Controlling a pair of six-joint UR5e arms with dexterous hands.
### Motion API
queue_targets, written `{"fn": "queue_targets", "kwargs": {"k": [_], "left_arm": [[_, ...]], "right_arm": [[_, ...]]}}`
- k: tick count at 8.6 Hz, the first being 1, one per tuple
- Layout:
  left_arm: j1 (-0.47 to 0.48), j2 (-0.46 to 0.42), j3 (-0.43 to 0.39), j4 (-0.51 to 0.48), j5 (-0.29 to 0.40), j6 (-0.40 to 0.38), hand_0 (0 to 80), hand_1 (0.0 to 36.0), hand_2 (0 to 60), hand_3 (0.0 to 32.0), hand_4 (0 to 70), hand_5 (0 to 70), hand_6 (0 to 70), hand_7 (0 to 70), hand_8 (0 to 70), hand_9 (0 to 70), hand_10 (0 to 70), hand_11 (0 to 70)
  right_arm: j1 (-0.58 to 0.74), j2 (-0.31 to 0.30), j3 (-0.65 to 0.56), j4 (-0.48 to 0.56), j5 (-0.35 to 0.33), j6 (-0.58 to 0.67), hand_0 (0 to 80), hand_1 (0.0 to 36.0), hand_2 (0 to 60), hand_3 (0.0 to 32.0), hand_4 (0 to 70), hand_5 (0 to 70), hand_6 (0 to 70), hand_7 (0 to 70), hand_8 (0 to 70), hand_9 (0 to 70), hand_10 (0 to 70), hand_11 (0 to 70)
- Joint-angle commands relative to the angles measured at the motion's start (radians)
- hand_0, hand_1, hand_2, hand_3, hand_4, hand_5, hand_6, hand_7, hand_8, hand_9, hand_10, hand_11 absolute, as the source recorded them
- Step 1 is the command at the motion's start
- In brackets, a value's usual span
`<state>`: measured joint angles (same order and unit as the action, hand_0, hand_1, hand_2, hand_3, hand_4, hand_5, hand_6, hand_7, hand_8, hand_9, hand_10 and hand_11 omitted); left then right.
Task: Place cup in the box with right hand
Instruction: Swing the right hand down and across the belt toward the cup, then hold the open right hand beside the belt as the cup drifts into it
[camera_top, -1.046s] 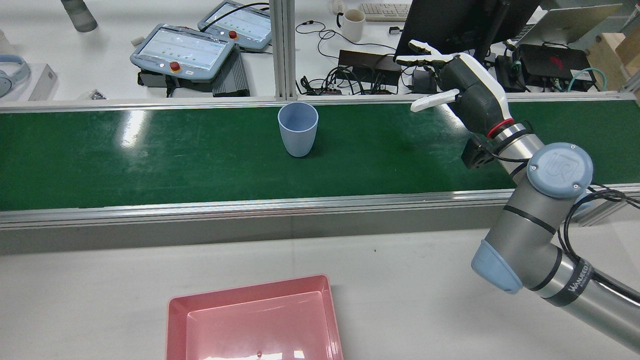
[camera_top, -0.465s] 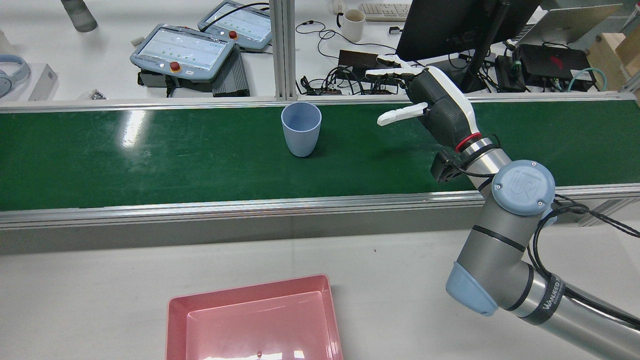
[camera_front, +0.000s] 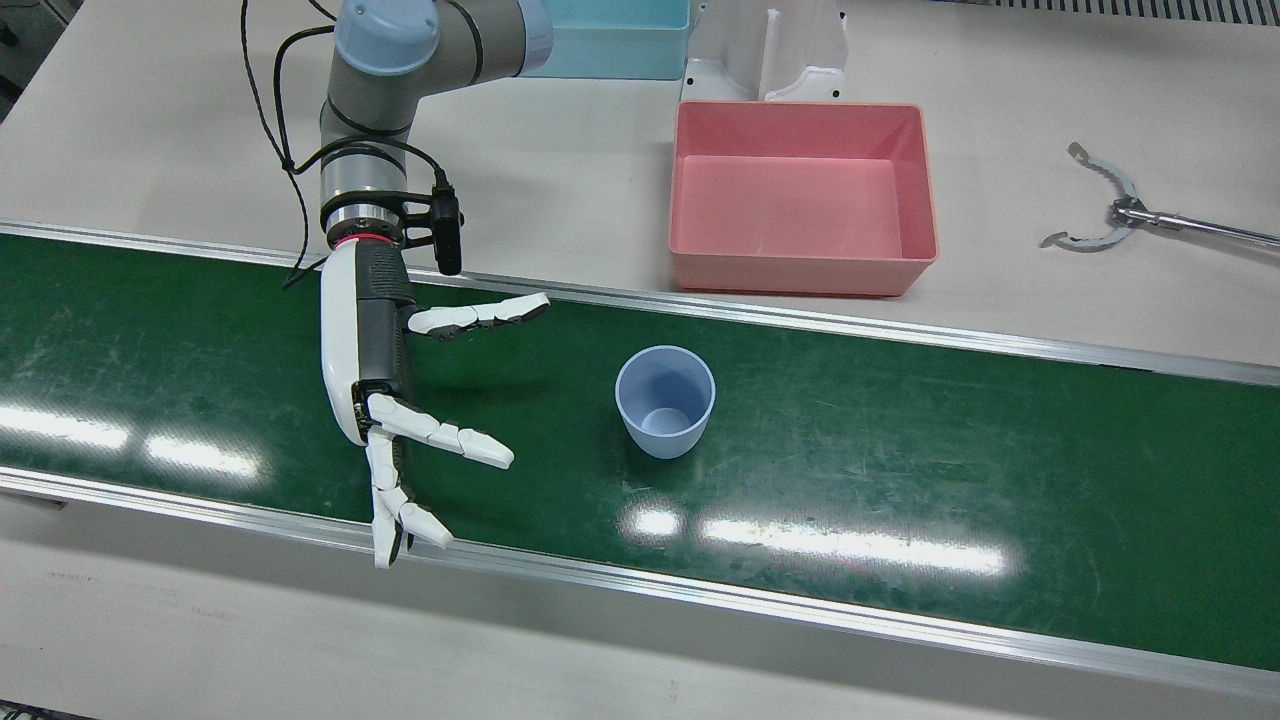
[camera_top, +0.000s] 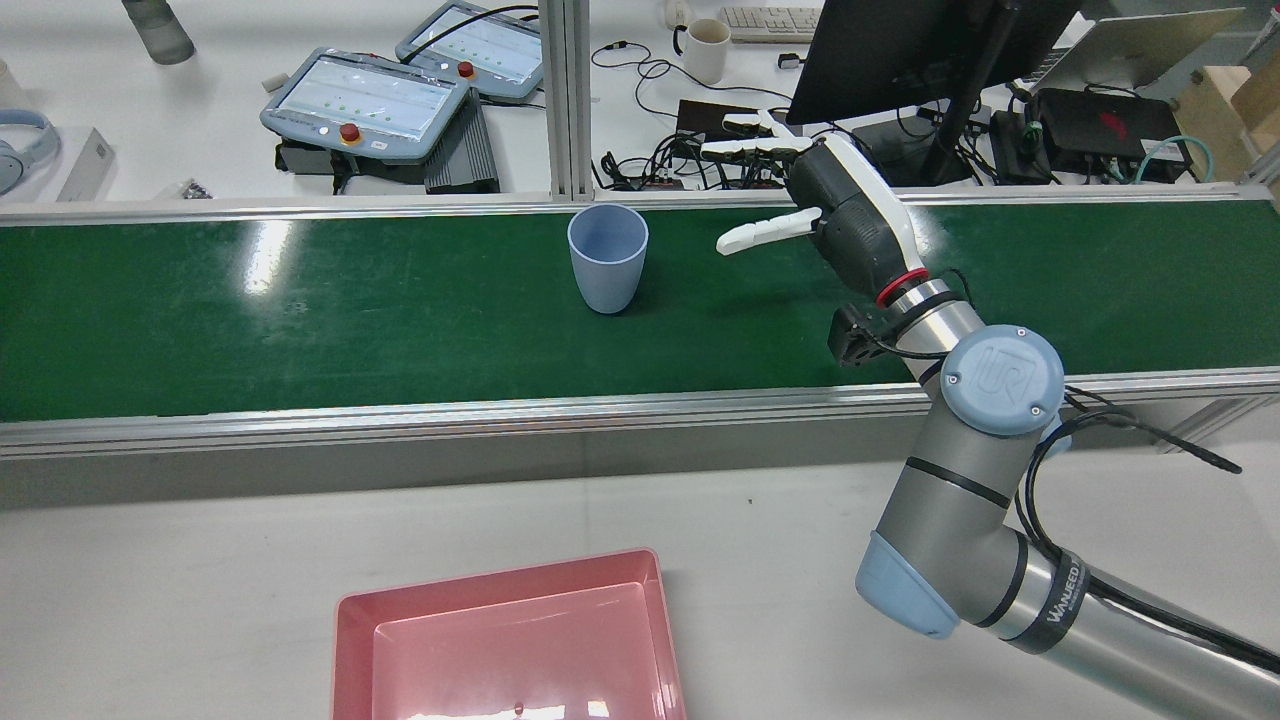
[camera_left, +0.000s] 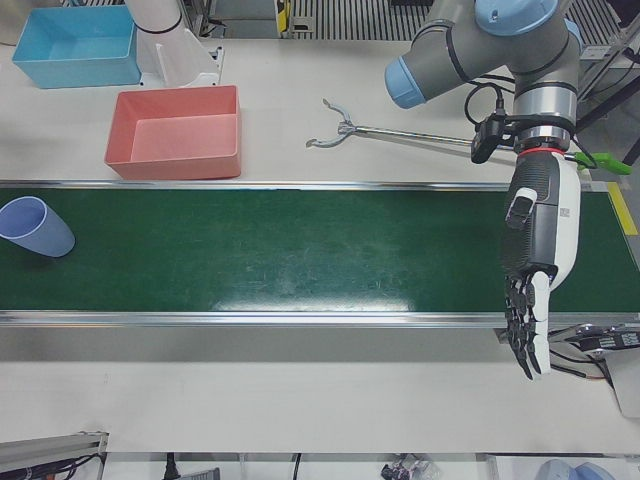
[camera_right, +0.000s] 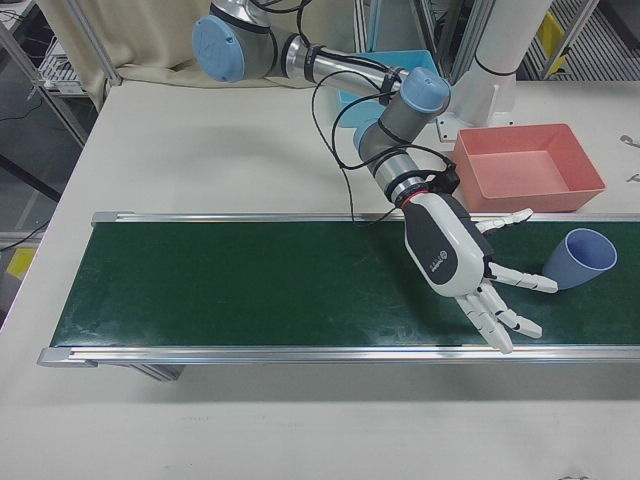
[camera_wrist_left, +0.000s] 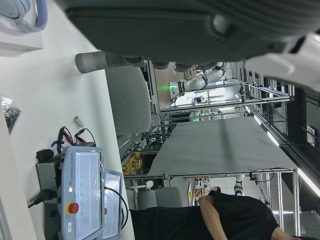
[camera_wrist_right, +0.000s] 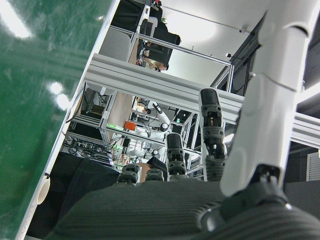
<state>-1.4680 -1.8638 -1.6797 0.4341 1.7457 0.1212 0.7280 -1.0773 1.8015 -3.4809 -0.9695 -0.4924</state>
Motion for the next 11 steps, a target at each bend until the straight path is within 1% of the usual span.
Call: {"fn": "queue_targets", "kwargs": {"k": [1, 3, 5, 7, 8, 9, 10, 11], "left_arm": [[0.0, 0.0, 0.0, 0.0, 0.0, 0.0, 0.0, 0.0, 0.0, 0.0, 0.0, 0.0, 0.0, 0.0, 0.0, 0.0, 0.0, 0.0], [0.0, 0.0, 0.0, 0.0, 0.0, 0.0, 0.0, 0.0, 0.0, 0.0, 0.0, 0.0, 0.0, 0.0, 0.0, 0.0, 0.0, 0.0], [0.0, 0.0, 0.002, 0.0, 0.0, 0.0, 0.0, 0.0, 0.0, 0.0, 0.0, 0.0, 0.0, 0.0, 0.0, 0.0, 0.0, 0.0], [0.0, 0.0, 0.0, 0.0, 0.0, 0.0, 0.0, 0.0, 0.0, 0.0, 0.0, 0.0, 0.0, 0.0, 0.0, 0.0, 0.0, 0.0], [0.0, 0.0, 0.0, 0.0, 0.0, 0.0, 0.0, 0.0, 0.0, 0.0, 0.0, 0.0, 0.0, 0.0, 0.0, 0.0, 0.0, 0.0], [0.0, 0.0, 0.0, 0.0, 0.0, 0.0, 0.0, 0.0, 0.0, 0.0, 0.0, 0.0, 0.0, 0.0, 0.0, 0.0, 0.0, 0.0], [0.0, 0.0, 0.0, 0.0, 0.0, 0.0, 0.0, 0.0, 0.0, 0.0, 0.0, 0.0, 0.0, 0.0, 0.0, 0.0, 0.0, 0.0], [0.0, 0.0, 0.0, 0.0, 0.0, 0.0, 0.0, 0.0, 0.0, 0.0, 0.0, 0.0, 0.0, 0.0, 0.0, 0.0, 0.0, 0.0]], "right_arm": [[-0.028, 0.007, -0.002, -0.009, 0.009, -0.009, 57.4, 16.7, 0.0, 0.0, 31.9, 5.8, 7.6, 28.5, 0.5, 4.3, 3.3, 6.8], [-0.039, 0.003, -0.002, -0.018, 0.021, -0.009, 57.6, 17.4, 0.0, 0.0, 31.2, 5.9, 7.6, 28.4, 0.5, 4.2, 3.1, 6.5], [-0.042, 0.007, -0.03, -0.012, 0.026, -0.005, 56.9, 16.7, 0.0, 0.0, 30.4, 5.9, 7.7, 28.5, 0.6, 4.9, 3.5, 7.1], [-0.042, 0.008, -0.027, -0.018, 0.028, 0.015, 56.5, 16.8, 0.0, 0.0, 29.4, 5.9, 7.7, 28.1, 1.0, 5.3, 3.9, 7.6], [-0.042, 0.01, -0.027, -0.026, 0.028, 0.017, 56.7, 17.3, 0.0, 0.0, 29.8, 5.9, 7.9, 29.0, 1.2, 5.7, 4.0, 7.8], [-0.042, 0.01, -0.027, -0.036, 0.028, 0.017, 57.5, 19.1, 3.0, 0.0, 31.5, 6.1, 8.4, 31.8, 0.9, 5.7, 3.9, 7.6], [-0.045, 0.01, -0.027, -0.036, 0.028, 0.017, 58.0, 20.1, 4.4, 0.0, 31.5, 6.3, 8.8, 33.7, 0.8, 5.6, 4.1, 8.0], [-0.045, 0.01, -0.027, -0.037, 0.028, 0.017, 58.0, 20.4, 5.6, 0.0, 31.1, 6.2, 8.8, 34.0, 0.8, 5.8, 4.1, 8.1]]}}
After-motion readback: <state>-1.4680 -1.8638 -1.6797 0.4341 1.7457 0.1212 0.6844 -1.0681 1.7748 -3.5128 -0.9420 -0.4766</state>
